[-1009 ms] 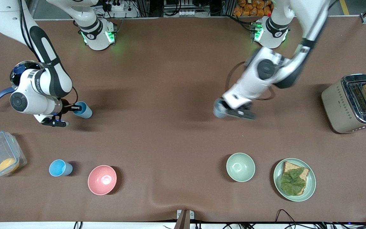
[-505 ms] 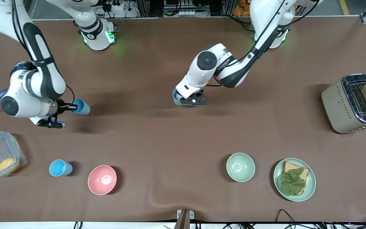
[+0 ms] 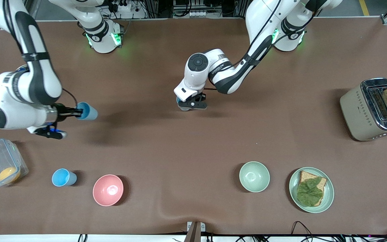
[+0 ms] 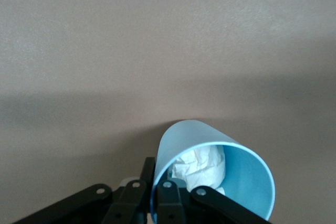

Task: Stack blue cups with both arms
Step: 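Lift both cups and bring the left gripper's cup over the right gripper's cup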

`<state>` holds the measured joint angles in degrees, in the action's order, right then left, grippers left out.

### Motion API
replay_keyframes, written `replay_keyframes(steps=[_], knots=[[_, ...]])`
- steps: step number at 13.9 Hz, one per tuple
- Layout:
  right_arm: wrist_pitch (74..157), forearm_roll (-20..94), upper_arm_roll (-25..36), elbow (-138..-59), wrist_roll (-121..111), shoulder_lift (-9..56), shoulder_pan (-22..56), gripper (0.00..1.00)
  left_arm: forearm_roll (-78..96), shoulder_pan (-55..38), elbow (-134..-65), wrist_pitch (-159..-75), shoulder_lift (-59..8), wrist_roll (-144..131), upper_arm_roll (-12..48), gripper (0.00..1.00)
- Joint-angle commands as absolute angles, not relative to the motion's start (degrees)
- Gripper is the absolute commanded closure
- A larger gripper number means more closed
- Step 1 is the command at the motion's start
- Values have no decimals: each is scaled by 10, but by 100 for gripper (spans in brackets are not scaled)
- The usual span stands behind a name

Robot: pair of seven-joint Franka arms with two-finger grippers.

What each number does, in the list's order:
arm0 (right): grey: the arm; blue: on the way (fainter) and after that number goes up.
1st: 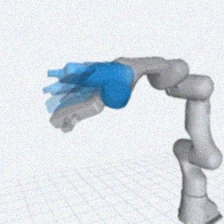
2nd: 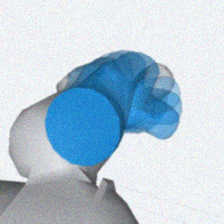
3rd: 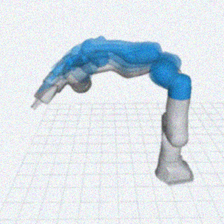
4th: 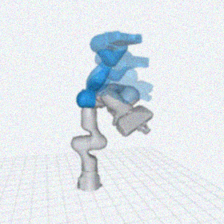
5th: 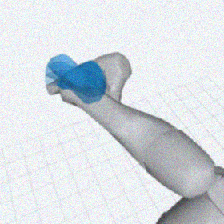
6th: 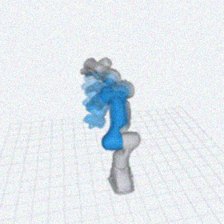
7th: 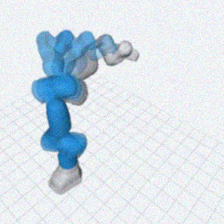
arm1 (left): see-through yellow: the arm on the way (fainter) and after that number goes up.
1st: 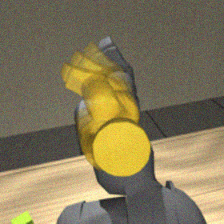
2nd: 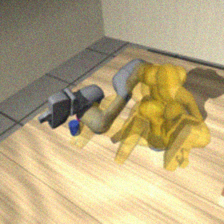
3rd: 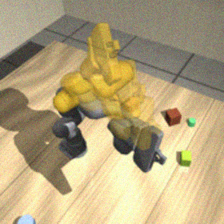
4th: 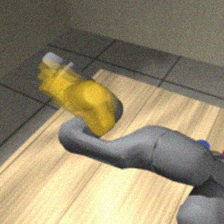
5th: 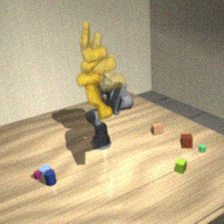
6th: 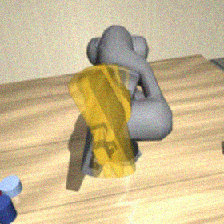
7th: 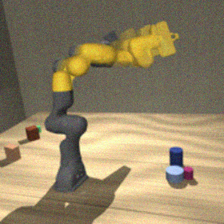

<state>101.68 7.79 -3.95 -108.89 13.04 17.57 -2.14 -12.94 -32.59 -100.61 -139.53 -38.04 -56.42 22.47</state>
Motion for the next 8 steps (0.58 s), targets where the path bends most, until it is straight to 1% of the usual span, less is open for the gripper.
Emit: replay_keyframes(steps=[1, 3, 4, 6, 8], knots=[[1020, 83, -105, -1082, 258, 176, -16, 100, -149, -330, -993, -1389, -377, -604, 219, 0], [1038, 95, -150, -1078, 336, 178, -12, 100, -150, -318, -990, -1388, -346, -603, 220, 0], [1049, 110, -166, -1079, 364, 179, -11, 100, -149, -309, -991, -1373, -312, -603, 220, 0], [1078, 144, -191, -1080, 420, 181, 5, 100, -148, -295, -972, -1290, -254, -593, 220, 0], [1119, 163, -213, -1082, 488, 186, 37, 100, -139, -281, -927, -1208, -216, -589, 221, 0]])
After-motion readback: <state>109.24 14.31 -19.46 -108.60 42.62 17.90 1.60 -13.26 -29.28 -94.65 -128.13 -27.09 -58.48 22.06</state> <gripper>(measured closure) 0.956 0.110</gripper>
